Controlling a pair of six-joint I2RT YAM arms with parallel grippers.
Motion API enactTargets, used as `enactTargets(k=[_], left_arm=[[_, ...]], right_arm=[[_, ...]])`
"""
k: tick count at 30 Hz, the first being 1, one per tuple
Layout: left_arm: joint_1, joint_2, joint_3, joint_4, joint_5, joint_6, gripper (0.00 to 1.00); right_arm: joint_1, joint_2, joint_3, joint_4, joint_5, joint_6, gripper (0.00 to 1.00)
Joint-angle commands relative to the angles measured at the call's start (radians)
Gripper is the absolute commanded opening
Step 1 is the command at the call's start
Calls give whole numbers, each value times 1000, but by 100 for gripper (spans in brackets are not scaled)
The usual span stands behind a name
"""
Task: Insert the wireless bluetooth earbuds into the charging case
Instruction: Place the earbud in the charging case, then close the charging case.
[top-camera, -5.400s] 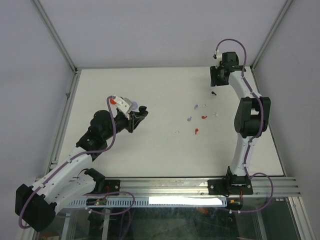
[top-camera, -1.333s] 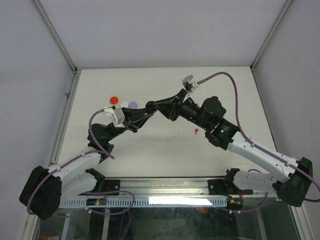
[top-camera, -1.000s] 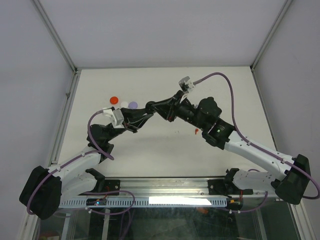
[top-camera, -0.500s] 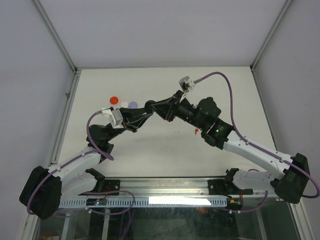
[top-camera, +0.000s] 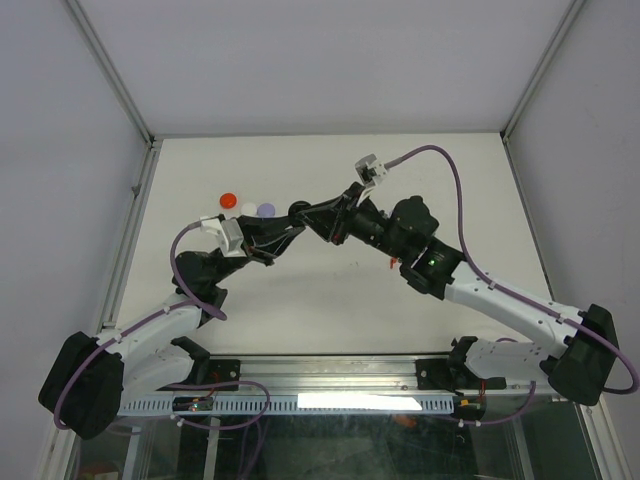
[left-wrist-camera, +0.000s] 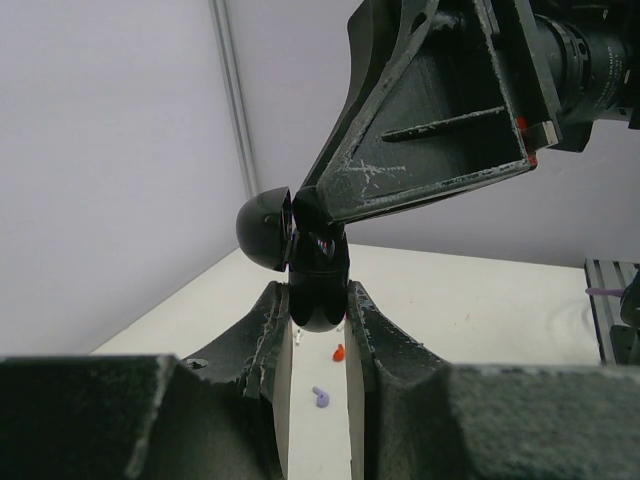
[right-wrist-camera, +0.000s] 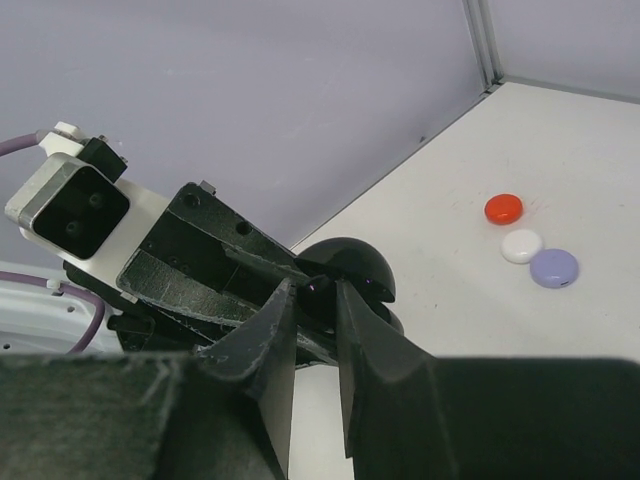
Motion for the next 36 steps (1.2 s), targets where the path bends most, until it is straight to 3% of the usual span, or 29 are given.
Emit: enactTargets(k=[1, 15, 16, 24, 27, 36], left_arm=[[-5, -16, -6, 78, -12, -22, 0], [-5, -46, -23, -63, -67, 4, 0], [-4, -46, -24, -67, -68, -3, 0], [-5, -49, -39, -109, -77, -36, 0], [-5, -55, -44, -117, -64, -52, 0], [-5, -79, -50, -110, 47, -92, 0]], right_arm=[[11, 20, 25, -5, 24, -10, 23], [12, -10, 96, -142, 41, -9, 25], [12, -10, 109, -161, 92, -45, 44], [8, 35, 279, -384, 82, -135, 64], [-18, 53, 312, -432, 8, -148, 72], [-161, 153, 396, -538, -491, -156, 90]])
